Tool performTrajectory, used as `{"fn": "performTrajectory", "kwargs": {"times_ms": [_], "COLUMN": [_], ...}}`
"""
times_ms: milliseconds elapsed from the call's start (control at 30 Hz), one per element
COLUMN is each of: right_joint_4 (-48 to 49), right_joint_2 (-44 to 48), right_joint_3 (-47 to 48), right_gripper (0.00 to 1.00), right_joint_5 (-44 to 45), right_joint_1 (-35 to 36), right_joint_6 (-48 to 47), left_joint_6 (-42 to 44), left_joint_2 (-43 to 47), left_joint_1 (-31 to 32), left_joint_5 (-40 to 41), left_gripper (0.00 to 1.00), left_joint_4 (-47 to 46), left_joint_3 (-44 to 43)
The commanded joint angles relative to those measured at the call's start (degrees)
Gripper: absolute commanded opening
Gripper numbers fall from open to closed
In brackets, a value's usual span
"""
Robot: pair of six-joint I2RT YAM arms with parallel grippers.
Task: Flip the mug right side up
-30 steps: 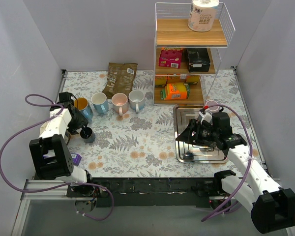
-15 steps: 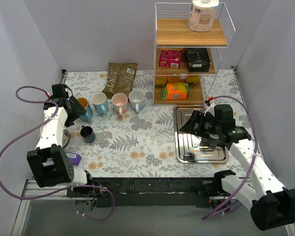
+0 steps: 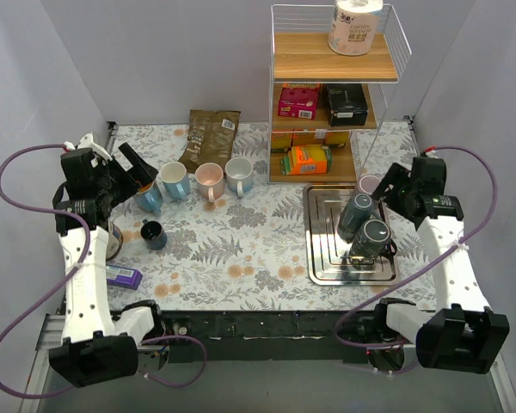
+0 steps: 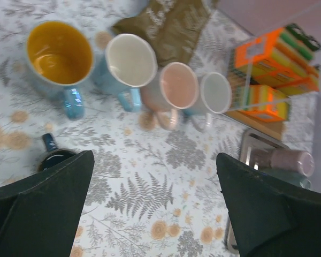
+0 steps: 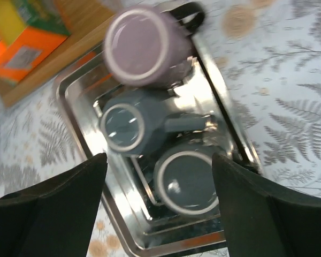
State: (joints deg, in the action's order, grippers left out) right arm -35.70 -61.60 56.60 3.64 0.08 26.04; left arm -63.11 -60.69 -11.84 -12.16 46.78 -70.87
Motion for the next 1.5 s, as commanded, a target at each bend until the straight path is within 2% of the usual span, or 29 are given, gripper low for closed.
{"fn": "performTrajectory", "kwargs": {"times_ms": [0,133,267,300,333,533,733,933,1167,1467], "right_joint_4": [2.2,4.5,6.3,6.3,5.9,7.0,3.6,-4.0,-7.4,-5.2], "right_joint_2": [-3.4,-12.0,-19.3,-20.8,-23.6,-31.2,-37.4,-42.8,-43.0,-45.7], "right_joint_3": [3.0,4.5,7.5,8.4,9.4,15.6,21.9,28.7,27.7,26.7], "right_gripper": [0.86,0.86,0.86,1.00,0.85,0.85,0.83,0.81,0.77,0.75], "right_joint_5": [3.4,3.7,2.4,2.3,2.2,3.8,8.1,12.6,18.9,17.5], "right_joint_1": [-8.9,-12.7,-12.9,-13.0,-12.9,-12.7,-11.2,-7.5,-5.4,-5.4], "right_joint_6": [5.4,16.5,24.8,26.4,29.8,38.2,41.7,46.6,51.6,50.8], "left_joint_6": [-1.9,-4.4,-4.0,-3.9,-3.9,-4.7,-4.4,-4.3,-4.0,-3.9], "left_joint_2": [4.9,5.9,5.1,4.8,4.7,3.8,1.7,0.0,-0.3,-1.5], "left_joint_1": [0.1,0.0,0.1,0.1,0.1,0.1,0.2,0.2,0.3,0.2], "left_joint_5": [-16.3,-22.1,-23.8,-23.5,-23.6,-24.8,-24.0,-22.6,-21.1,-20.4], "left_gripper": [0.98,0.98,0.98,0.98,0.98,0.98,0.98,0.98,0.98,0.98], "left_joint_4": [-9.4,-16.4,-18.0,-18.0,-18.7,-21.7,-23.1,-23.8,-23.8,-23.8], "left_joint_3": [4.8,8.7,10.5,10.7,11.2,13.4,13.8,14.2,14.6,14.6]}}
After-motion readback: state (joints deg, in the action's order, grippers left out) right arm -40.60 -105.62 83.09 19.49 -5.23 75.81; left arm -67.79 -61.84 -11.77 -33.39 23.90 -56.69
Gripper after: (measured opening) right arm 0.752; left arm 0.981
